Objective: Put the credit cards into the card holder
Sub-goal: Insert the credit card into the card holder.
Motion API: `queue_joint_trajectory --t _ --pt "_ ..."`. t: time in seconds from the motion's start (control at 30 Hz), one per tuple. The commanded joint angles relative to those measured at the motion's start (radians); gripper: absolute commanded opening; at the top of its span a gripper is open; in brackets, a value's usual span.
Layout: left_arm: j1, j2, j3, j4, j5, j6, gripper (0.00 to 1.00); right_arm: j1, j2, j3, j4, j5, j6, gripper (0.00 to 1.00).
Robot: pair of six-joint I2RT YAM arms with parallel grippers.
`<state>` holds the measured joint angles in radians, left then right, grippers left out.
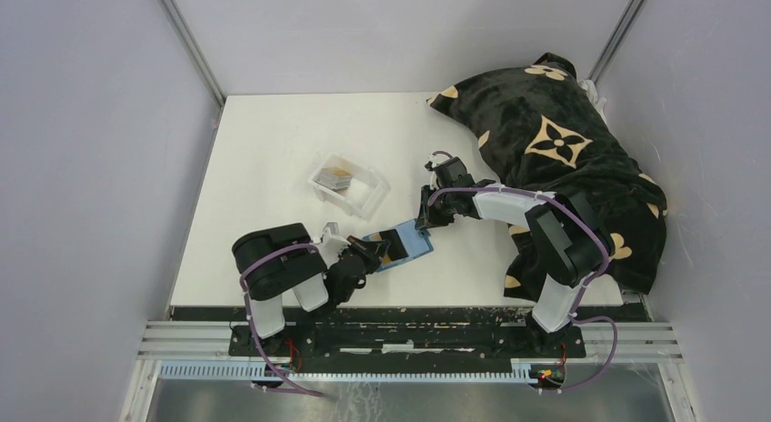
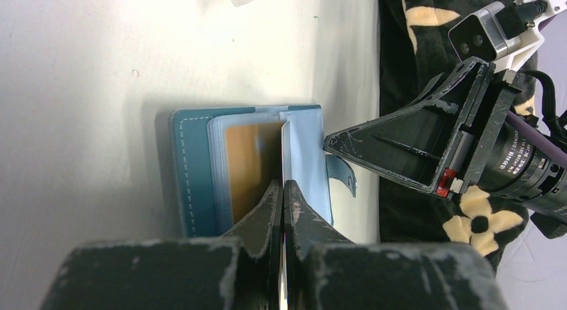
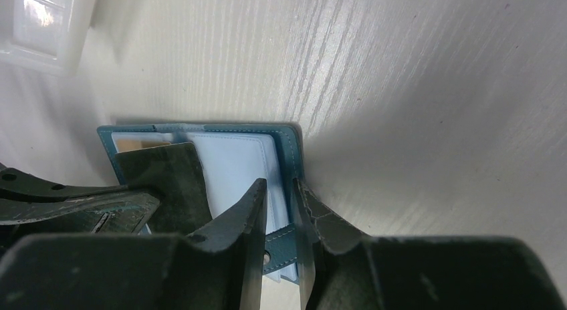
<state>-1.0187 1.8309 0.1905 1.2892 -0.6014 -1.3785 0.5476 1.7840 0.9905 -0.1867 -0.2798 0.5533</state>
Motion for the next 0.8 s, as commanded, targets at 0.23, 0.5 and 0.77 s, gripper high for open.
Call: queue_joint_trajectory --t 0.23,0.5,0.77 --pt "-0.006 0.088 0.027 0.101 0.015 0.041 0.03 0.0 0.024 -0.001 0.027 -0.008 0.008 0.26" --pt "-0.01 0.123 0.023 0.096 0.06 0.023 0.03 0.003 0.02 -0.009 0.03 -0.006 0.011 0.26" --pt "-0.02 0.113 -0.027 0.079 0.066 -0.029 0.03 0.003 0.017 -0.011 0.027 0.005 0.011 0.27"
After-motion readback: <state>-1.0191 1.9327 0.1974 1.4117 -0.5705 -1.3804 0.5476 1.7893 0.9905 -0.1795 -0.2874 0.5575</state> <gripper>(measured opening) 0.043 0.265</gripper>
